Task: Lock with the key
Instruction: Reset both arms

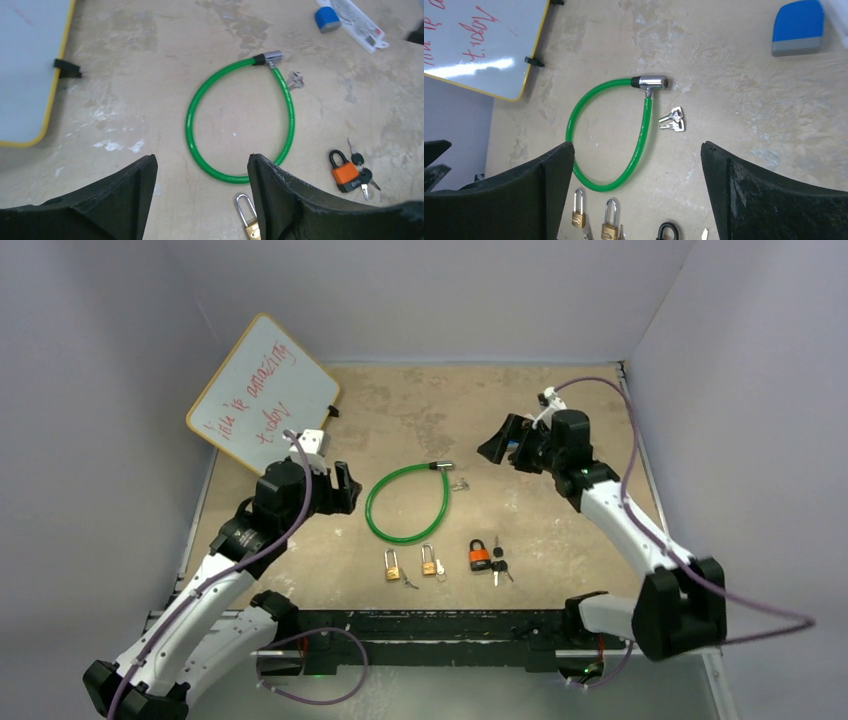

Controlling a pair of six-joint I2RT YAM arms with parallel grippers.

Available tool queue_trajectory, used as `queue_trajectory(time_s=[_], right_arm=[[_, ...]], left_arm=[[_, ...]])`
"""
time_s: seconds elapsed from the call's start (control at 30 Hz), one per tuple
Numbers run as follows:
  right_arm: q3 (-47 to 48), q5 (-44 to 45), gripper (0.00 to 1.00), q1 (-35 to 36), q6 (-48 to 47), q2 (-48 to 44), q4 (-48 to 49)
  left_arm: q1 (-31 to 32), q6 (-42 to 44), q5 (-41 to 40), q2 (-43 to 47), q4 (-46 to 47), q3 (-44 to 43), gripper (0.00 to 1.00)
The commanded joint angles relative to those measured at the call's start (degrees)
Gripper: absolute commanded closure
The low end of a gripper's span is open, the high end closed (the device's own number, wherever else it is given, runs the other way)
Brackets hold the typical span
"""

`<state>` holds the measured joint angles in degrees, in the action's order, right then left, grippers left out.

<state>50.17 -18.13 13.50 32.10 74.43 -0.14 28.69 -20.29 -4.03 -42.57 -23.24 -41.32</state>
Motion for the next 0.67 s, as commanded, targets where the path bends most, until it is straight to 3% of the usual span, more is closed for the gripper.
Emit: queue_trajectory(time_s=[0.0, 0.07, 0.17, 0.4, 0.63], right_arm=[[-3.36, 7.18, 0.02, 0.12, -6.78, -10.96, -4.76], [-4.49, 8.31, 0.01, 0.11, -7.82, -16.57, -6.22], [-4.95, 10.08, 0.01, 0.1, -9.21, -22.15, -9.24], [-6.09, 14.34, 0.01, 0.14, -10.94, -31.45, -14.79], [-7.55, 16.58, 0.01, 0.15, -9.74, -35.34, -15.39]], left_arm=[[-0.03, -6.31, -12.46, -0.44, -9.23, -6.04, 0.3], [-0.08, -6.93, -16.01, 0.18, -11.36, -7.17, 0.29], [-0.03, -6.58, -19.39, 1.54, -13.05, -7.79, 0.19], [-0.04, -6.83, -25.6, 4.0, -16.69, -10.97, 0.13], [-0.03, -6.67, -25.29, 5.11, -16.7, -11.85, 0.1]])
